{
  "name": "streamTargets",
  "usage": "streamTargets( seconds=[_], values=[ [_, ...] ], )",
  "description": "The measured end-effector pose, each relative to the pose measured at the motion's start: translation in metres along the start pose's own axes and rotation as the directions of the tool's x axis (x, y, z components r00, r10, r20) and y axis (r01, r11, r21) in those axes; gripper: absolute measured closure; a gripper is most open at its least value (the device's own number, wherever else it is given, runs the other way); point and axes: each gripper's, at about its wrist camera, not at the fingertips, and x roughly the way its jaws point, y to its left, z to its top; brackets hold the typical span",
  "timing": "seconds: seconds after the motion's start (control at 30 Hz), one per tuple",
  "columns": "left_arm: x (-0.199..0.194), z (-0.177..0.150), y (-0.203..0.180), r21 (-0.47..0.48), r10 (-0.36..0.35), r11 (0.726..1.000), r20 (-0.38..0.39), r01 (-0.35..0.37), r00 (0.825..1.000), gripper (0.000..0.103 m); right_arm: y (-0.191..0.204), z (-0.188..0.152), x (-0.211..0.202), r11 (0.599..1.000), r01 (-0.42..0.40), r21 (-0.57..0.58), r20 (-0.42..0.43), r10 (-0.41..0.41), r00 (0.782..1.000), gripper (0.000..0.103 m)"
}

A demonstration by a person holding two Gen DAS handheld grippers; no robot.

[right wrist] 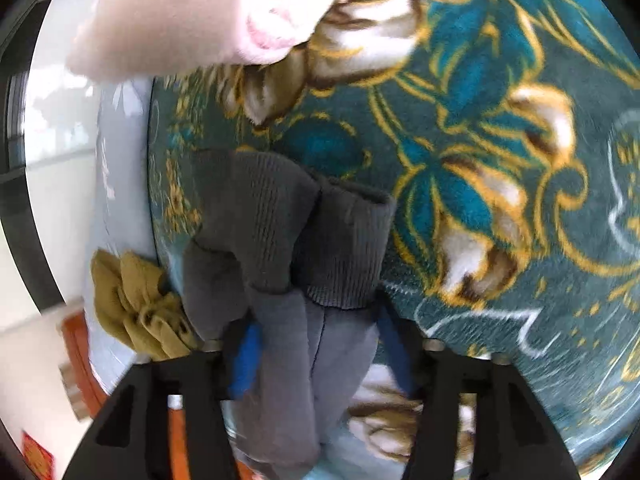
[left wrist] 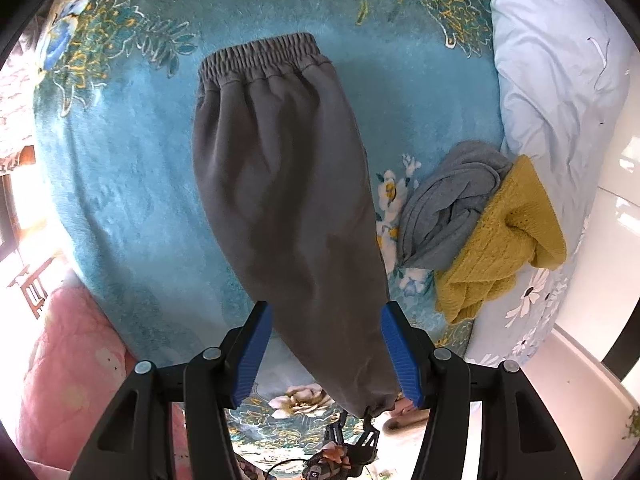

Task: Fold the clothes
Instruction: 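Lay the folded sweatpants flat on the blanket and open both grippers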

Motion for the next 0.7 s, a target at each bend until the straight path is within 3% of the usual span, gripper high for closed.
streamTargets(
  seconds=[0.1, 0.27, 0.33, 0.43, 0.53, 0.6, 0.63, 0.7],
  values=[
    [-0.005, -0.003, -0.002, 0.009, -0.01, 1.0, 0.006, 0.01, 1.0, 0.042, 0.014, -0.005, -0.004, 1.0, -0.021, -0.017, 0.016, 0.021, 1.0, 0.077],
    [-0.016, -0.006, -0.001, 0.014, -0.048, 0.999, 0.011, 0.048, 0.999, 0.042, 0.041, -0.009, -0.042, 0.991, -0.067, -0.113, 0.035, 0.071, 0.997, 0.079],
    [-0.021, -0.005, 0.005, 0.01, -0.065, 0.998, 0.015, 0.065, 0.998, 0.042, 0.034, -0.009, -0.057, 0.992, -0.042, -0.121, 0.067, 0.051, 0.996, 0.079],
    [-0.024, -0.005, 0.018, -0.011, -0.079, 0.997, 0.022, 0.079, 0.997, 0.043, 0.012, -0.003, -0.062, 0.996, 0.048, -0.071, 0.074, -0.043, 0.996, 0.079],
    [-0.027, -0.008, 0.037, -0.051, -0.099, 0.994, 0.013, 0.1, 0.995, 0.042, 0.038, -0.021, -0.072, 0.982, 0.062, -0.179, 0.1, -0.045, 0.994, 0.079],
    [-0.029, -0.009, 0.051, -0.074, -0.117, 0.99, 0.009, 0.118, 0.993, 0.043, 0.07, -0.033, -0.075, 0.95, 0.1, -0.295, 0.126, -0.065, 0.99, 0.078],
    [-0.031, -0.01, 0.056, -0.081, -0.126, 0.989, 0.008, 0.126, 0.992, 0.043, 0.091, -0.043, -0.075, 0.913, 0.142, -0.383, 0.15, -0.09, 0.985, 0.078],
    [-0.035, -0.011, 0.069, -0.096, -0.147, 0.984, 0.006, 0.147, 0.989, 0.043, 0.135, -0.072, -0.073, 0.793, 0.227, -0.565, 0.206, -0.131, 0.97, 0.078]
  ],
)
